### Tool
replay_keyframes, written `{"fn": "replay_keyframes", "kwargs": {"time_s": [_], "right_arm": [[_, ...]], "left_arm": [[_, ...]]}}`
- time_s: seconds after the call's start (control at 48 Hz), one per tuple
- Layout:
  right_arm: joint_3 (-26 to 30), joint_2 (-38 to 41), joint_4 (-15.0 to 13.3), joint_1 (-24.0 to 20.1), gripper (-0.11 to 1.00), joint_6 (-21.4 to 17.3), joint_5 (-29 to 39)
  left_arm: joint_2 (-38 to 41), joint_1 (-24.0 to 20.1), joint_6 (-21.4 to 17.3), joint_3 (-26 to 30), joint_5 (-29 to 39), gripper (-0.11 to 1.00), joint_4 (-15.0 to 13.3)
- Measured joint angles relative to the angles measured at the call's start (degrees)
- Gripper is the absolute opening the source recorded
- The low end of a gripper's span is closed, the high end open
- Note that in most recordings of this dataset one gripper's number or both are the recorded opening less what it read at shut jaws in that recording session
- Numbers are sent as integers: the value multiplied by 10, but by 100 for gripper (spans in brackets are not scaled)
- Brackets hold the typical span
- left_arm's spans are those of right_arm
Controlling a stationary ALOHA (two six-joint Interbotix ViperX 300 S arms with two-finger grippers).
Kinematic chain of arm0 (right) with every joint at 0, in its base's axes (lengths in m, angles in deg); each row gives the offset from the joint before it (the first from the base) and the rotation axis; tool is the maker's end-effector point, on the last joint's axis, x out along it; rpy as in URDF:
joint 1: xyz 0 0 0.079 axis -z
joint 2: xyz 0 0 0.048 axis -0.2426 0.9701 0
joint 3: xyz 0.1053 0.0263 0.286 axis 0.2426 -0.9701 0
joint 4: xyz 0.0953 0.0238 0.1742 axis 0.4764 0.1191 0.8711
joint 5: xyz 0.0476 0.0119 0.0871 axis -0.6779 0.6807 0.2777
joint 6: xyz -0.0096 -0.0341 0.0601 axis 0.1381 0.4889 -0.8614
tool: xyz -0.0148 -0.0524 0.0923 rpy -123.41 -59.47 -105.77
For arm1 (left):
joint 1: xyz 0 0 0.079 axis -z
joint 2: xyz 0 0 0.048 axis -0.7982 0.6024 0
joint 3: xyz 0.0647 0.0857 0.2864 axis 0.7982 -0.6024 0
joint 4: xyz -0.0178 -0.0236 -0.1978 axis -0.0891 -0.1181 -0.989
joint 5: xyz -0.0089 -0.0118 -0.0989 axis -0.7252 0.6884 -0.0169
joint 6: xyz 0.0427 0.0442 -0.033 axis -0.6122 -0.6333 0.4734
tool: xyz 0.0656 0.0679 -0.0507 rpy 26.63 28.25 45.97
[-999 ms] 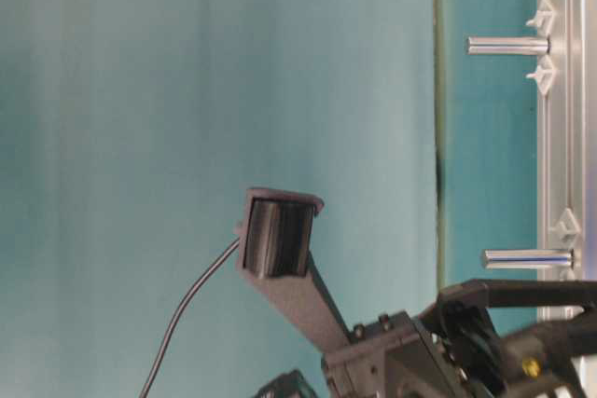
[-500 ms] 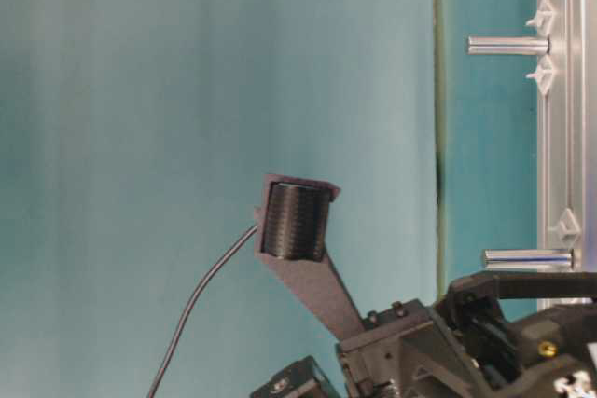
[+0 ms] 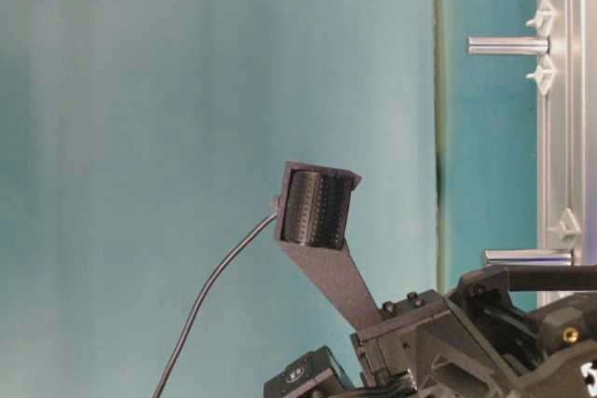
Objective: Find the location of the shaft and insert the large gear.
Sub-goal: 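Lower the left gripper over the gear hub and close on it, then lift the blue gear and carry it over the left shaft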
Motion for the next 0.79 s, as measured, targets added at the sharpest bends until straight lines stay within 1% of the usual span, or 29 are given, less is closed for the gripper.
{"fn": "replay_keyframes", "kwargs": {"time_s": [0.229, 0.5, 0.604, 0.729, 0.791], "right_arm": [[-1, 0, 0, -1, 5, 0, -1], [-1, 0, 0, -1, 5, 0, 0], [-2, -1, 0, -1, 5, 0, 0], [-2, -4, 0, -1, 5, 0, -1], [-4, -6, 0, -1, 5, 0, 0]], "left_arm": [[2, 7, 0, 3, 28, 93, 0], [2, 7, 0, 6, 44, 92, 0], [4, 6, 2, 13, 68, 86, 1], [4, 7, -4, 26, 102, 72, 1], [4, 7, -5, 32, 114, 72, 0]]}}
